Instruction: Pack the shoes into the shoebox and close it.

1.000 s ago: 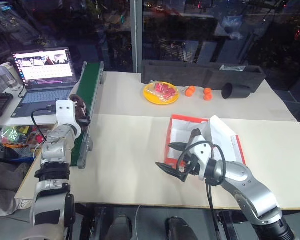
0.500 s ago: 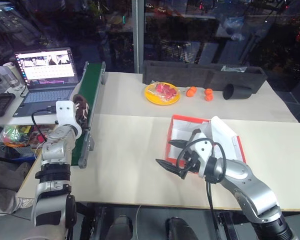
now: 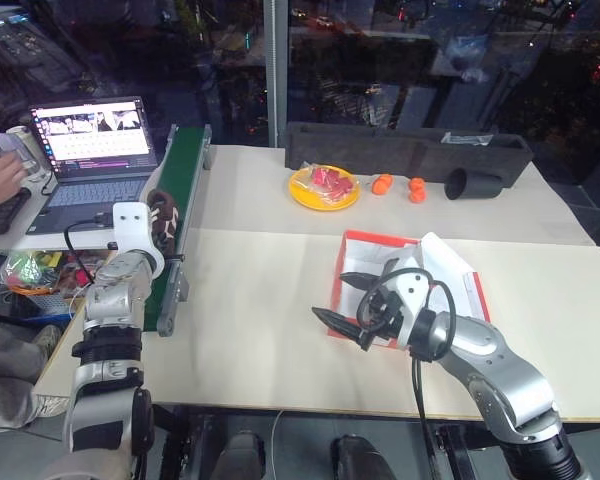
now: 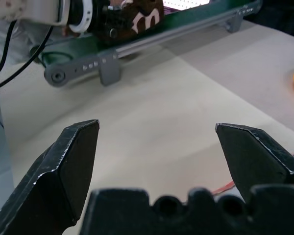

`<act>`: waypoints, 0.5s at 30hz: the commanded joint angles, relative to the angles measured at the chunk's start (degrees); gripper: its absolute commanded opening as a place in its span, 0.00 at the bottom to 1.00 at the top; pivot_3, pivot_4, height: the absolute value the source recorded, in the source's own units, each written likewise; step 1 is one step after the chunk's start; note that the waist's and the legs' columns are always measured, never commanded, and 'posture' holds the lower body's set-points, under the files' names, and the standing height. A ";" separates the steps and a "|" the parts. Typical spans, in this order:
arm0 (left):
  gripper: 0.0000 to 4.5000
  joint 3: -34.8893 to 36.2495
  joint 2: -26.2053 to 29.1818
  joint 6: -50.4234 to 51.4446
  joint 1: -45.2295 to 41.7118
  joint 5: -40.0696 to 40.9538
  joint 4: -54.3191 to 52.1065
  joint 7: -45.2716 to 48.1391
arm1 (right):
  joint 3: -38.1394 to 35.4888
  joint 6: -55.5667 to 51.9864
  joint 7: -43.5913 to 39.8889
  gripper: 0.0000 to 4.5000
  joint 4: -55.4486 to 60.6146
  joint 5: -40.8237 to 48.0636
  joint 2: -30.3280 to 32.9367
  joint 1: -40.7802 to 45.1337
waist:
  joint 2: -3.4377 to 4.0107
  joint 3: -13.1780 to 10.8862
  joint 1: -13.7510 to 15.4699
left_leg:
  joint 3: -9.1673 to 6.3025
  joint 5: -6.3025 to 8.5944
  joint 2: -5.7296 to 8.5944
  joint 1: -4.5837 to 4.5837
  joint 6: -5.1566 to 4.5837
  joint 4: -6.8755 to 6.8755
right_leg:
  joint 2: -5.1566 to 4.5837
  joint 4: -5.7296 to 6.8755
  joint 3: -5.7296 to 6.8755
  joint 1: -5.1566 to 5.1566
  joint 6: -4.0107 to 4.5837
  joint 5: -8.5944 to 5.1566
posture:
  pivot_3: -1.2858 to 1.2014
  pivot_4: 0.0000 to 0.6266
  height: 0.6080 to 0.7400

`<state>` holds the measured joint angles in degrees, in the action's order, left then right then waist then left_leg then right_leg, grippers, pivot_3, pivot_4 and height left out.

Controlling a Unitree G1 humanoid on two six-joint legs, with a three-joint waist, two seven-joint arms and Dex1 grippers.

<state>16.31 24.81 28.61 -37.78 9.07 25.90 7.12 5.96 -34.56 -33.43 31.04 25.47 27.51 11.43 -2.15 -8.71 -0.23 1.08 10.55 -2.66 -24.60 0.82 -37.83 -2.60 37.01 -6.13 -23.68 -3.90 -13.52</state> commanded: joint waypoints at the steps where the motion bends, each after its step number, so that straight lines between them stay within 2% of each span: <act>1: 0.04 0.62 -0.97 -5.94 -1.03 1.04 -2.72 0.69 | -3.84 -2.17 2.34 1.00 0.66 3.15 -1.75 2.98 | -0.02 -0.01 -0.07 | 0.00 0.00 0.00 -0.02 0.00 0.00 | 0.00 0.00 0.00 -0.02 0.00 0.00 | 0.52 0.24 0.84; 5: 0.04 1.27 -4.02 -10.50 -1.29 5.43 -12.00 4.37 | -11.05 -10.83 8.36 1.00 -1.20 12.74 -6.40 8.99 | -0.17 -0.09 -0.10 | 0.00 -0.02 -0.01 -0.45 0.03 -0.01 | 0.00 0.00 -0.01 -0.42 0.02 0.03 | 0.52 0.24 0.84; 9: 0.04 0.49 -6.26 -9.23 -2.02 8.14 -16.70 5.61 | -17.03 -20.30 17.72 1.00 -7.72 18.13 -10.41 17.29 | -0.17 -0.09 -0.54 | -0.03 -0.05 -0.03 -0.66 0.09 0.00 | 0.00 -0.04 -0.01 -0.59 0.03 0.04 | 0.52 0.24 0.84; 11: 0.04 -2.17 -7.42 -6.08 -1.38 10.39 -20.40 8.56 | -20.91 -24.14 23.07 1.00 -12.21 22.59 -14.25 21.79 | -0.17 -0.09 -0.78 | -0.03 -0.05 -0.03 -0.65 0.08 0.02 | 0.00 -0.05 0.00 -0.59 0.03 0.04 | 0.52 0.24 0.84; 13: 0.04 -6.55 -9.37 1.14 0.25 16.54 -27.36 13.95 | -25.45 -26.87 28.92 1.00 -17.27 27.53 -18.58 26.70 | -0.17 -0.09 -0.94 | -0.03 -0.05 -0.04 -0.65 0.08 0.04 | 0.01 -0.05 -0.01 -0.60 0.03 0.04 | 0.52 0.24 0.84; 15: 0.04 -7.60 -11.74 9.63 1.47 25.26 -33.28 16.31 | -28.53 -28.77 32.61 1.00 -19.71 31.65 -20.96 29.57 | -0.15 -0.10 -0.91 | -0.04 -0.05 -0.05 -0.68 0.08 0.05 | 0.01 -0.03 0.00 -0.61 0.03 0.04 | 0.52 0.24 0.84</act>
<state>10.86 14.30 32.27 -36.24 26.90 -0.53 20.21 -19.62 -61.64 -3.96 11.40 51.88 7.33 38.57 -2.31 -8.82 -1.13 1.03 10.50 -2.69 -25.30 0.90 -37.78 -2.60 36.96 -6.12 -24.29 -3.88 -13.48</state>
